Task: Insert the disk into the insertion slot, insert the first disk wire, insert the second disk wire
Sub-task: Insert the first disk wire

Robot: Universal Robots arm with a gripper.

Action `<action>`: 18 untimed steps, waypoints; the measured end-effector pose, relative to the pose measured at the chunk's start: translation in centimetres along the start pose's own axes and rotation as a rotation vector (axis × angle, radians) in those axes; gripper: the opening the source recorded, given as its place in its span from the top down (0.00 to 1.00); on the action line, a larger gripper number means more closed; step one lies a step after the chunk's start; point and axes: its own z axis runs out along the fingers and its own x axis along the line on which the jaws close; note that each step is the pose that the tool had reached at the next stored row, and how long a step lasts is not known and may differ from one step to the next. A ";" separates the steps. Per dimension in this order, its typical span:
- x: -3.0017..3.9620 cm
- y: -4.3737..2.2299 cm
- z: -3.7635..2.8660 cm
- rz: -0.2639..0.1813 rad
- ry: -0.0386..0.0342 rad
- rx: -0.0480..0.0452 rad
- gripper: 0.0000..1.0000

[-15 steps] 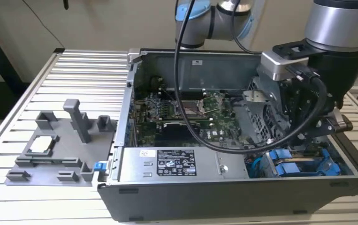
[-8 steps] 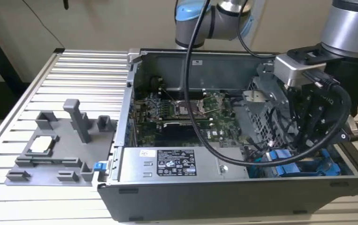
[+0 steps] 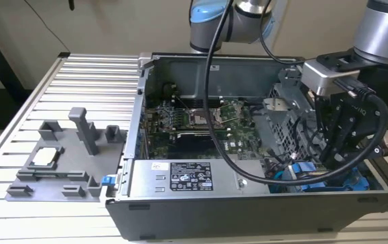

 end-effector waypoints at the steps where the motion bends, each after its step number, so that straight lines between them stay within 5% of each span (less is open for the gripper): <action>1: 0.00 0.00 0.00 0.003 -0.0174 0.0018 0.84; 5: 0.02 0.00 0.02 0.014 -0.0876 0.0089 0.84; 6: 0.08 0.01 0.03 0.015 -0.0948 0.0097 0.84; 8: 0.36 -0.12 0.08 0.015 -0.0974 0.0064 0.84; 14: 1.26 -1.04 0.25 0.012 -0.1017 -0.0302 0.84; 18: 1.76 -1.50 0.36 0.011 -0.1030 -0.0437 0.84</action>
